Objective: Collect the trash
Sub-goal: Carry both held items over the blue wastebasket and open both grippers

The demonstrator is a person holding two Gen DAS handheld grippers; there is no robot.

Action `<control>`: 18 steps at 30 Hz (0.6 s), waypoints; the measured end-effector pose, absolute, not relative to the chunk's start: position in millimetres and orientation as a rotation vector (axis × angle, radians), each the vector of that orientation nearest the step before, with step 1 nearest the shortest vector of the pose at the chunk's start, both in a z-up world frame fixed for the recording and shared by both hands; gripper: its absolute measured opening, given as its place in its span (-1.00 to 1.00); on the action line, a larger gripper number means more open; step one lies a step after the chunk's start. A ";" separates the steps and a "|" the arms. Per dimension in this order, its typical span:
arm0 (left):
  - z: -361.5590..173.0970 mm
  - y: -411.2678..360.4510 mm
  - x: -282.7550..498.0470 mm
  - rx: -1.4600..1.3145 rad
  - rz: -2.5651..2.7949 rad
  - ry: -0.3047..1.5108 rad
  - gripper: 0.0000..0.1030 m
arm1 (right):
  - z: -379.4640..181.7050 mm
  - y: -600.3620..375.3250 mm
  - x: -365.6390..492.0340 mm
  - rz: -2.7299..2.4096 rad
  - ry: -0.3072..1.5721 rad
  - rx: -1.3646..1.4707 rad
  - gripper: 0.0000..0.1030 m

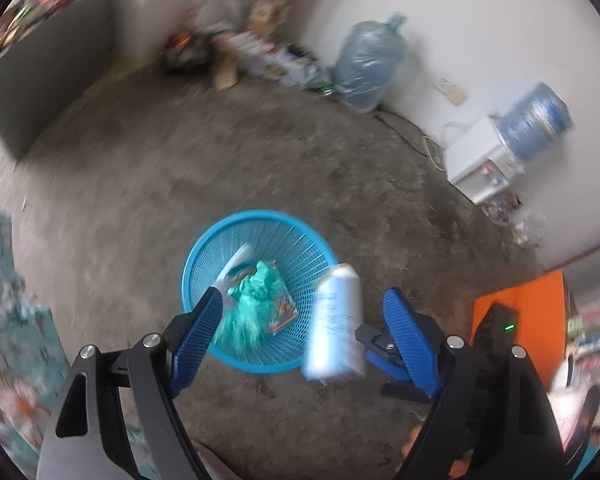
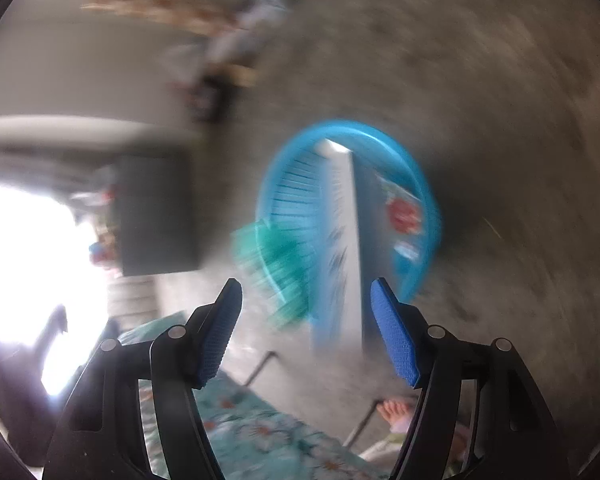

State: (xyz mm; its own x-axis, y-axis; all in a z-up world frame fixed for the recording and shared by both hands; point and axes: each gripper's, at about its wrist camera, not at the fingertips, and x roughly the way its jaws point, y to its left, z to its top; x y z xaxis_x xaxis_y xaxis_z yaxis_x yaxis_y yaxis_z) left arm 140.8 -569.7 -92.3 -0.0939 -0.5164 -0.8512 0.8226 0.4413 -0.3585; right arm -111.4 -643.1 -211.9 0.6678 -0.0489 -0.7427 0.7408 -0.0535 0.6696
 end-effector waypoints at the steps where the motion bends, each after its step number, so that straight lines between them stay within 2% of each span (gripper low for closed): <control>1: -92.5 -564.0 142.4 0.286 -1.155 1.230 0.56 | -217.0 -639.4 -116.6 -0.716 0.594 1.525 0.26; 10: -33.5 -498.9 134.8 0.220 -1.192 1.089 0.56 | -185.4 -594.5 -143.0 -0.746 0.541 1.437 0.27; 18: 24.1 -389.9 117.7 0.197 -1.201 0.929 0.63 | -97.2 -536.2 -111.6 -0.716 0.582 1.074 0.46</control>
